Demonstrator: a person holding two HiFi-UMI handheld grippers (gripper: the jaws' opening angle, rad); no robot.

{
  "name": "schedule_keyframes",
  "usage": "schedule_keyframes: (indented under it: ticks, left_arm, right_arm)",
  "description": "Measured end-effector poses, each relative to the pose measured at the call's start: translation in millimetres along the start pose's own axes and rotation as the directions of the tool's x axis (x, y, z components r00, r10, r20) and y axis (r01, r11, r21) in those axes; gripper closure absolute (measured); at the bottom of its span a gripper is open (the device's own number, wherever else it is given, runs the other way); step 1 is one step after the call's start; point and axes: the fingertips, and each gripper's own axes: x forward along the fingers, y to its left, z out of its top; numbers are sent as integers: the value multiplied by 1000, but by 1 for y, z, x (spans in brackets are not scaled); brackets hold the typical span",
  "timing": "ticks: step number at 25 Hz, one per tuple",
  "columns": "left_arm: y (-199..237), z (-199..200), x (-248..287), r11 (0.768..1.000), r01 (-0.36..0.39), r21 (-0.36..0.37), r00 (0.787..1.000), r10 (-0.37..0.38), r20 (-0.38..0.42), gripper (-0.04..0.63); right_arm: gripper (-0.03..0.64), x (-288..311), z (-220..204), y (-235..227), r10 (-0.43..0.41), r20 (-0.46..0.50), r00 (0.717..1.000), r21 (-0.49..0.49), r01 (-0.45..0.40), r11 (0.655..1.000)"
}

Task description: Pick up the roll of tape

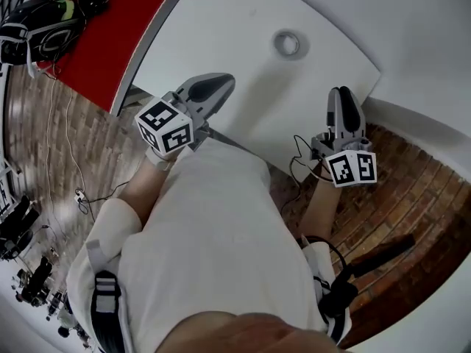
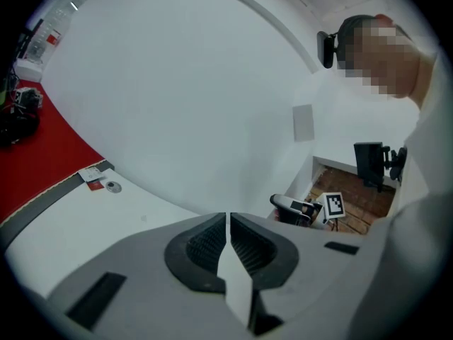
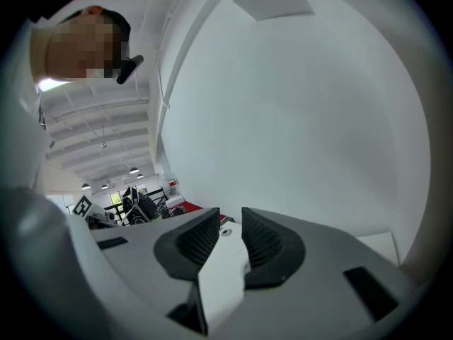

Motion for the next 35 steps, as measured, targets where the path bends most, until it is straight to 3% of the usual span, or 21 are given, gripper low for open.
schedule_keyframes:
  ticks: [9,19,22,27,35]
  left_arm:
    - [54,-8,19,992,35,-119,999,-36,-8,586]
    - [119,-20,31,967,54,-248,998,-58,-7,585]
    - [132,-26,30,956,54,-288,998,-58,-8,584]
    - [159,-39,29,939,59,-338,997,-73,-29,584]
    - [196,-54,33,922,73,-380,996,-90,-28,584]
  right_arm:
    - [475,53,-7,9,-17,-146,989,-99,2,995]
    - [399,120,-33,24,-37,-323,946,-211,-34,977]
    - [384,134,-52,24,-37,-403,915,-239,-66,969]
    - [368,157,-94,23,-60,-551,832,-281,-118,952]
    - [365,191,-149,7,-92,-656,749,-309,-156,938]
